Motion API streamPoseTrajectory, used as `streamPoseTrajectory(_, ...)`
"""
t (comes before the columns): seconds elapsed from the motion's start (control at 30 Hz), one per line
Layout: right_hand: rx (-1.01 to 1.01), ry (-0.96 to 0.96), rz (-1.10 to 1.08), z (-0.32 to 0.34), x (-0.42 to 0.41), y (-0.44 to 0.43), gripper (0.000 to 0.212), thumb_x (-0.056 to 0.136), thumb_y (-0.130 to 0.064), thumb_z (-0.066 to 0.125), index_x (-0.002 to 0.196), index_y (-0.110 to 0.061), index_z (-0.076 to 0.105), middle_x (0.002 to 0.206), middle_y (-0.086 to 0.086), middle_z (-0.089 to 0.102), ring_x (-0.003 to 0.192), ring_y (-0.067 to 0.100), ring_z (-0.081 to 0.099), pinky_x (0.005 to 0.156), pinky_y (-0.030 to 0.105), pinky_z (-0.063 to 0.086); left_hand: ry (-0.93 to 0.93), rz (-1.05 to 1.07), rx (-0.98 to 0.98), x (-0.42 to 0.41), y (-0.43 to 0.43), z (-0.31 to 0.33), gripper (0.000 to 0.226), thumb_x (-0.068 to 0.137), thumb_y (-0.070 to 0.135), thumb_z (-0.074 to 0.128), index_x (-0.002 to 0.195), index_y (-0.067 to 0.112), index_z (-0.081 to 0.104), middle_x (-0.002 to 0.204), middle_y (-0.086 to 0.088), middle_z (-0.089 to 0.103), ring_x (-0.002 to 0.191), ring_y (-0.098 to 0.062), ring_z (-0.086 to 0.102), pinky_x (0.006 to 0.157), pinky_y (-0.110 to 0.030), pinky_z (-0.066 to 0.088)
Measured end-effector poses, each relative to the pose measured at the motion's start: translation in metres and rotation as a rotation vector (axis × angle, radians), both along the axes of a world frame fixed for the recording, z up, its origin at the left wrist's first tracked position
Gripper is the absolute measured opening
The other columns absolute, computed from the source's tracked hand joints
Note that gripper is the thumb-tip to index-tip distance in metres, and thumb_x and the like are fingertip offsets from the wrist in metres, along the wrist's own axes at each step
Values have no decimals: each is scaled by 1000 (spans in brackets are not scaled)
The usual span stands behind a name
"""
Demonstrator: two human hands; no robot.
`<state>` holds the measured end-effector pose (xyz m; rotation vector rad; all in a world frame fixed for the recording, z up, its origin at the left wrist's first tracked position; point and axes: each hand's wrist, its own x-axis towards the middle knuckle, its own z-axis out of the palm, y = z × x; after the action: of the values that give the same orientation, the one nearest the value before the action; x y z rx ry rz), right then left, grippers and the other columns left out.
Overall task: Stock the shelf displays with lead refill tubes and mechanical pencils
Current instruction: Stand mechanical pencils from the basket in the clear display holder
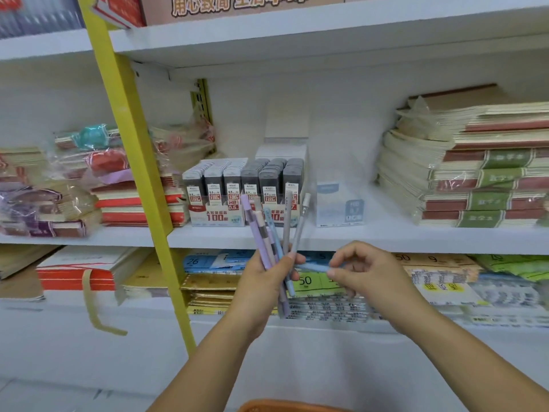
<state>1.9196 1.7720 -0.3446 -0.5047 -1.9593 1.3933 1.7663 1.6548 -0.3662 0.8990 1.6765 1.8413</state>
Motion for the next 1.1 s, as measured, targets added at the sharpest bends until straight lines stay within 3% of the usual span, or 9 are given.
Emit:
streamPoseTrajectory(0.1, -124, 149, 4, 19, 3, 12, 9, 84, -1, 68, 85, -10, 68, 91, 2, 75, 70, 18, 70, 67, 19, 55, -37, 25, 20, 0, 13, 7, 20, 99, 27, 59, 96, 17, 77, 71, 4, 67, 60, -3, 57, 55, -15, 44)
streamPoseTrajectory(0.2, -108, 242, 0, 49, 1, 34, 16, 94, -1, 53, 101, -9, 64, 99, 6, 74, 84, 22, 72, 74, 23, 58, -37, 18, 64, -5, 29, 25, 19, 99, 27, 60, 96, 18, 77, 68, 4, 66, 59, -3, 58, 51, -13, 44)
streamPoseTrajectory(0.33, 238, 253, -98, 113, -9, 75, 19, 96, -8, 53, 100, -26, 57, 94, -3, 75, 83, 10, 71, 71, 21, 57, -53, 28, 213, -24, 49, 64, 10, 99, 15, 59, 107, 14, 66, 81, 0, 76, 57, -8, 60, 54, -20, 53)
streamPoseTrajectory(0.47, 473, 192, -119, 159, -46, 113, 27, 94, -8, 59, 89, -32, 49, 88, -1, 72, 81, 6, 71, 69, 21, 57, 17, 97, 161, -46, 60, 89, 12, 99, 19, 61, 100, 11, 70, 65, 2, 69, 51, -11, 63, 42, -16, 44)
streamPoseTrajectory(0.6, 644, -79, -140, 156, -97, 144, 28, 90, -12, 65, 82, -32, 48, 82, 0, 72, 75, 18, 72, 75, 39, 58, -2, 57, 148, -59, 65, 97, 15, 99, 15, 60, 104, 4, 68, 63, 1, 68, 56, -17, 62, 51, -22, 52)
streamPoseTrajectory(0.83, 657, -149, -58, 134, -134, 167, 26, 90, -19, 67, 81, -34, 49, 80, -1, 71, 73, 11, 70, 76, 44, 58, -27, 42, 158, -65, 63, 101, 18, 98, 13, 60, 106, -2, 67, 65, 1, 70, 59, -19, 63, 56, -24, 55)
streamPoseTrajectory(1.1, 754, -130, -85, 137, -136, 164, 36, 89, -22, 66, 87, -41, 35, 68, -5, 69, 61, -1, 65, 71, 40, 58, 3, 52, 139, -65, 63, 103, 20, 98, 13, 59, 110, -2, 65, 65, 2, 69, 59, -19, 62, 57, -25, 54)
